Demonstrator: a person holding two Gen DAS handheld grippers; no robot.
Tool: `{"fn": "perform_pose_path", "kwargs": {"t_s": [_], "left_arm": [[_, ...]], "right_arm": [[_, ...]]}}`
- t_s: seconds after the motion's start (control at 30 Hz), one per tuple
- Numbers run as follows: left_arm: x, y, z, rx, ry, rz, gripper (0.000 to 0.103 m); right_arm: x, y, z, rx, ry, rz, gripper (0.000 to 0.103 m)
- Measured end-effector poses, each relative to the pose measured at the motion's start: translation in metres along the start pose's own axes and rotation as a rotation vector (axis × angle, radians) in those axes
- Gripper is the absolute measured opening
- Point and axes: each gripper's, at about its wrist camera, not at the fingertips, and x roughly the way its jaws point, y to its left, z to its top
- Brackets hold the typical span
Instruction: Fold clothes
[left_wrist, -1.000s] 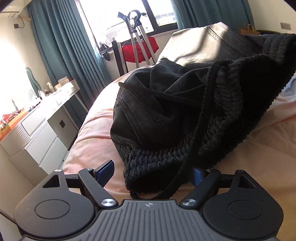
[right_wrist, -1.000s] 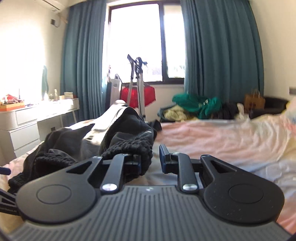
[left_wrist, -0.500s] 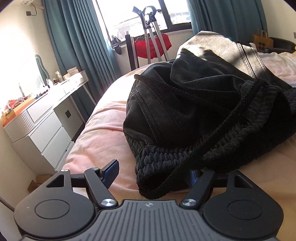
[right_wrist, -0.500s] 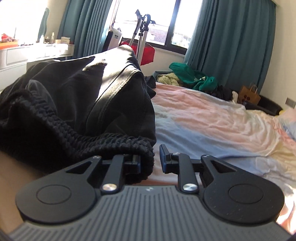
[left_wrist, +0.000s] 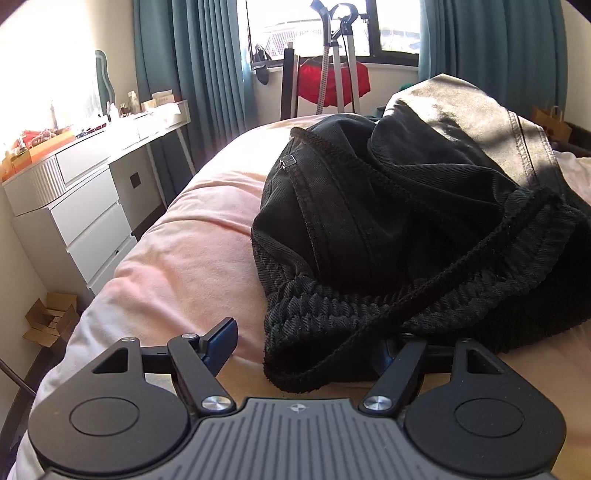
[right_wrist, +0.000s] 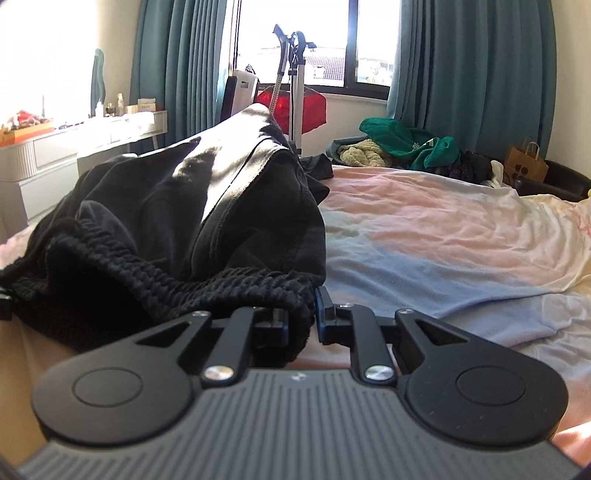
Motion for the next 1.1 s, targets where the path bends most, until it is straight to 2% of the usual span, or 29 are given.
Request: {"fn": "perform_pose_path", "kwargs": {"t_s": [0.07,0.17,0.3,0.33,0.43,0.47,0.5,0.53,0.67,0.73,0.8,0.97,1.1], "left_arm": [[0.000,-0.002,-0.002,0.003,-0.003,0.008,0.078],[0.005,0.000,-0.003,-0.037,-0.001,0.010,0.089],[0.012,-0.001,0.004,-0.086,-0.027,0.031,0.091],[0.010,-0.001,0.008,-0.105,-0.042,0.033,0.088],[0.006,-0.001,0.018,-0.162,-0.085,0.040,0.051],[0.005,-0.001,0.021,-0.181,-0.099,0.042,0.045],[0.004,-0.001,0.025,-0.200,-0.114,0.045,0.020],[0.002,-0.001,0.028,-0.219,-0.128,0.047,0.008],[-0.020,0.025,0.046,-0.340,-0.210,0.028,0.008],[-0.037,0.046,0.059,-0.389,-0.254,0.020,0.008],[-0.054,0.070,0.077,-0.423,-0.295,0.019,0.008],[-0.079,0.130,0.142,-0.381,-0.352,0.063,0.008],[-0.065,0.160,0.176,-0.333,-0.327,0.152,0.008]], "right_arm": [[-0.007,-0.005,0.003,0.050,-0.020,0.017,0.014],[-0.018,-0.010,0.008,0.100,-0.056,0.030,0.013],[-0.033,-0.011,0.009,0.127,-0.113,0.040,0.013],[-0.035,-0.012,0.009,0.138,-0.116,0.043,0.013],[-0.037,-0.018,0.006,0.171,-0.087,0.052,0.013],[-0.035,-0.020,0.004,0.181,-0.064,0.054,0.013],[-0.034,-0.022,0.002,0.192,-0.041,0.057,0.013],[-0.032,-0.024,0.000,0.203,-0.017,0.060,0.013],[-0.031,-0.029,-0.015,0.293,0.137,0.155,0.013],[-0.037,-0.021,-0.022,0.322,0.177,0.223,0.013],[-0.047,-0.009,-0.021,0.343,0.177,0.294,0.013],[-0.073,0.045,0.001,0.328,0.118,0.465,0.013],[-0.076,0.103,0.013,0.327,0.096,0.611,0.014]]}}
